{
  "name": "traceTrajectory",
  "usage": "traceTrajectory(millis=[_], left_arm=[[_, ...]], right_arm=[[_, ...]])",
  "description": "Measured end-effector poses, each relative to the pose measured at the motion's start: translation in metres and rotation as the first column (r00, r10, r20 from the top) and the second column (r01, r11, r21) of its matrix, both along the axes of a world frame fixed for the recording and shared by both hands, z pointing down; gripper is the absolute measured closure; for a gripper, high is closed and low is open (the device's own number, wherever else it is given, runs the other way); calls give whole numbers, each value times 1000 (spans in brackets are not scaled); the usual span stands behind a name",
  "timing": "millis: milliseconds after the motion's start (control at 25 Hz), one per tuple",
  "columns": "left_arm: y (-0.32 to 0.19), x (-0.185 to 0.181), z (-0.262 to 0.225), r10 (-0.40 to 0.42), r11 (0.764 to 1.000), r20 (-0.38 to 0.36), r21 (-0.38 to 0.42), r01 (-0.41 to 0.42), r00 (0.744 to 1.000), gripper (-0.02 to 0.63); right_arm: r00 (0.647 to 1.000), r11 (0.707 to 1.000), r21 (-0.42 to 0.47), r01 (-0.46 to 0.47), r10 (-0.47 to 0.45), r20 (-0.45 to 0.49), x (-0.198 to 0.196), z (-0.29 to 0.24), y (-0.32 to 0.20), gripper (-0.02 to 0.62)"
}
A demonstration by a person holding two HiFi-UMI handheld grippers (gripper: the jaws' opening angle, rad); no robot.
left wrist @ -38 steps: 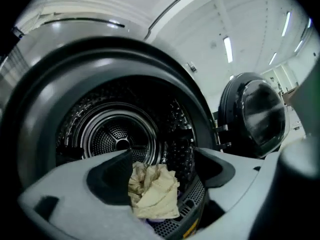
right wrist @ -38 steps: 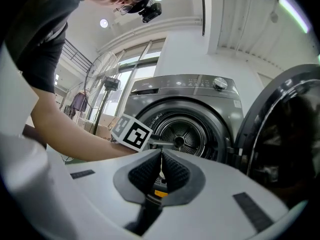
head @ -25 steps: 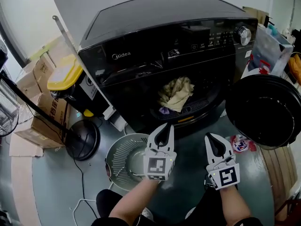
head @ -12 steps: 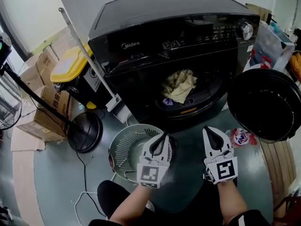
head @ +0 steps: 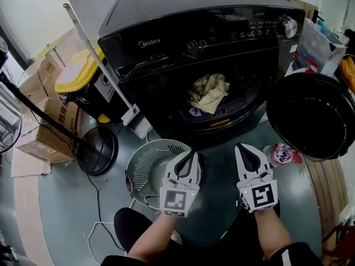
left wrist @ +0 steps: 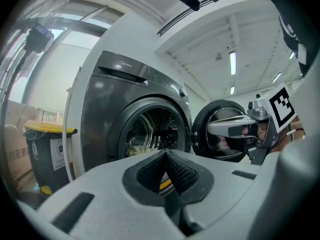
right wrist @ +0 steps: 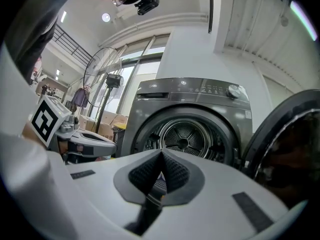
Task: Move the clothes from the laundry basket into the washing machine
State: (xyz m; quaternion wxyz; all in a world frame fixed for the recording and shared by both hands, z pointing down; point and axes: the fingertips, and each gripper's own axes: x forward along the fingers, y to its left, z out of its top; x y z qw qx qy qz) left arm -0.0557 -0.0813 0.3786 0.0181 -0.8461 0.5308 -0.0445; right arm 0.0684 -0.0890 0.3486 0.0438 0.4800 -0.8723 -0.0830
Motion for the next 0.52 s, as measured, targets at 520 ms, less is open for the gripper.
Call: traceTrajectory(millis=[520], left_arm=[[0, -1, 4, -5, 1000, 17, 0, 5, 1000, 598]], right_arm=[[1000, 1000, -8, 4, -4, -4, -2, 5, -2, 588]])
